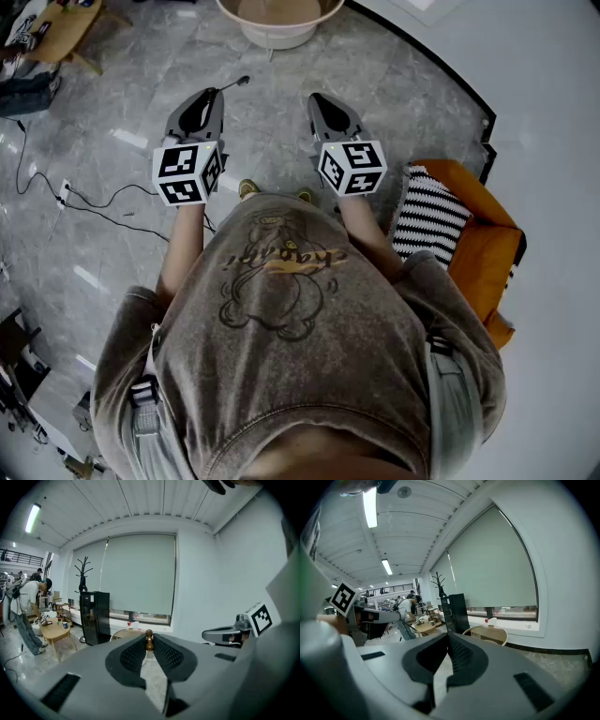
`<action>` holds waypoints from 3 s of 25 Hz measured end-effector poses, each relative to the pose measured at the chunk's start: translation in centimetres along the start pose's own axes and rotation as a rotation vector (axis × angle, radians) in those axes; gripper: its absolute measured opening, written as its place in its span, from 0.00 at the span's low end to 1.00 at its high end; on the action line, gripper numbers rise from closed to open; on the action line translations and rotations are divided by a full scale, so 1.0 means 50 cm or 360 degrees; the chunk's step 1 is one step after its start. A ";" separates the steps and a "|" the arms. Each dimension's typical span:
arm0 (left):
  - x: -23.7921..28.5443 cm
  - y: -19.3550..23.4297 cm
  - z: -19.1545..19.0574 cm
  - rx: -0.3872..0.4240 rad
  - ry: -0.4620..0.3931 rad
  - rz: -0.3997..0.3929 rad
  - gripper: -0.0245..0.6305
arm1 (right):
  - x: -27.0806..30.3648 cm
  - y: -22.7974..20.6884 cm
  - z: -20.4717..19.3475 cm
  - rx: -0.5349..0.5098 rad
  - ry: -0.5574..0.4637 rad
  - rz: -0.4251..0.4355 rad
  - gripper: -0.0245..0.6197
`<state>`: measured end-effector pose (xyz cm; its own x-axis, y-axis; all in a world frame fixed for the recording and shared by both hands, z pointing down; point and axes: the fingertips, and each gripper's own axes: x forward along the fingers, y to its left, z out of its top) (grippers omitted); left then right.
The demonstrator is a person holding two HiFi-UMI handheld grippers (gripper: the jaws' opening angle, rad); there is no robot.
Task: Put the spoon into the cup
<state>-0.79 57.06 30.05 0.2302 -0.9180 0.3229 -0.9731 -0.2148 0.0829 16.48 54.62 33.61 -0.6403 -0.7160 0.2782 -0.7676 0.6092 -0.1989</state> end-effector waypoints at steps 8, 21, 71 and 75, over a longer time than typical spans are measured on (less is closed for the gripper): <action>0.013 0.008 -0.002 -0.0001 -0.0007 0.0011 0.13 | 0.013 -0.010 -0.005 -0.0007 0.0002 -0.0007 0.07; 0.002 0.064 -0.017 0.0029 -0.0034 -0.0070 0.13 | 0.028 0.057 -0.006 0.0082 -0.0115 -0.0017 0.07; 0.283 0.217 0.068 0.0017 -0.0047 -0.0146 0.13 | 0.328 -0.061 0.068 0.0084 -0.0096 -0.0019 0.07; 0.321 0.221 0.082 0.0019 -0.0041 -0.0152 0.13 | 0.354 -0.088 0.080 0.0098 -0.0099 -0.0024 0.07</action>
<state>-7.87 38.58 32.29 0.3220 -0.9013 0.2899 -0.9467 -0.3058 0.1010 8.41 37.89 35.68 -0.6274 -0.7460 0.2232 -0.7764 0.5773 -0.2530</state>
